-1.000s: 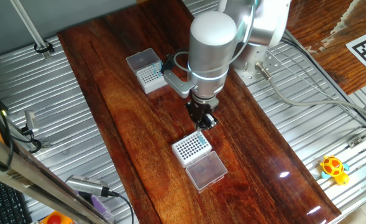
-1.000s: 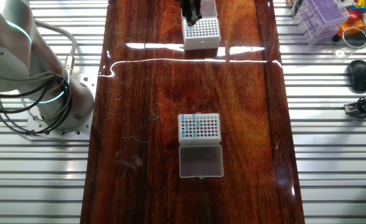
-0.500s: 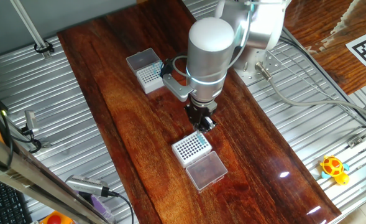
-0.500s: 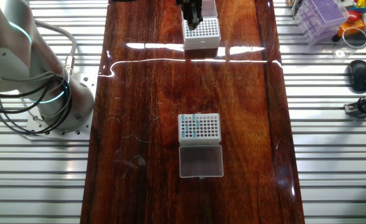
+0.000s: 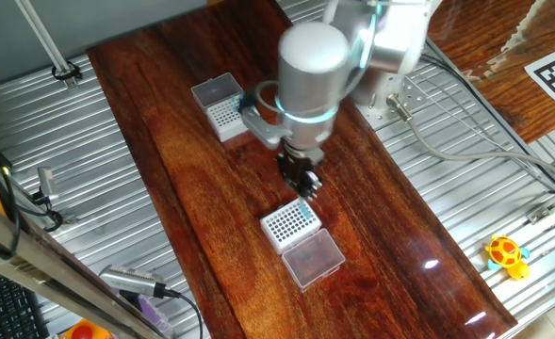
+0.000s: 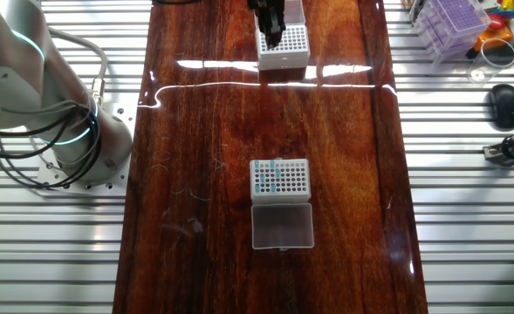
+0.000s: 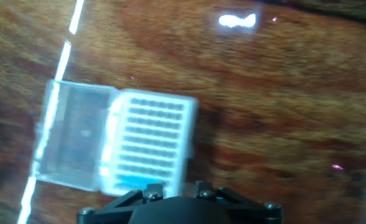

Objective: Transfer all medium pipette tips from one holder to another

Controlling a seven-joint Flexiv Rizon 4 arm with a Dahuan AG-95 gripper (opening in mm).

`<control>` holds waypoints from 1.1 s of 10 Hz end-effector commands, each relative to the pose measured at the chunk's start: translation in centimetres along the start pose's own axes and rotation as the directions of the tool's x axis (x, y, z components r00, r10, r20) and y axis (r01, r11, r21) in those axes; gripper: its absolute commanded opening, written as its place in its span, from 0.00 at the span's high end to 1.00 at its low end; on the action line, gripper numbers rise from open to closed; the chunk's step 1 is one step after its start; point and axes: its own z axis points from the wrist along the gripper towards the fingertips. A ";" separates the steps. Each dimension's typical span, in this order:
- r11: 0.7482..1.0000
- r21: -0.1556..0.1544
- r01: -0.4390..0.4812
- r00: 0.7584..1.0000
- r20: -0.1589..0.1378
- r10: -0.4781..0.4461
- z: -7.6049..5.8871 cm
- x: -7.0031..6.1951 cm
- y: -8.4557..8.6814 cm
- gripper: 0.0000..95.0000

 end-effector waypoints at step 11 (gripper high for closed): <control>0.982 0.003 0.190 0.979 -0.068 -0.190 -2.9 7.6 -17.4 0.80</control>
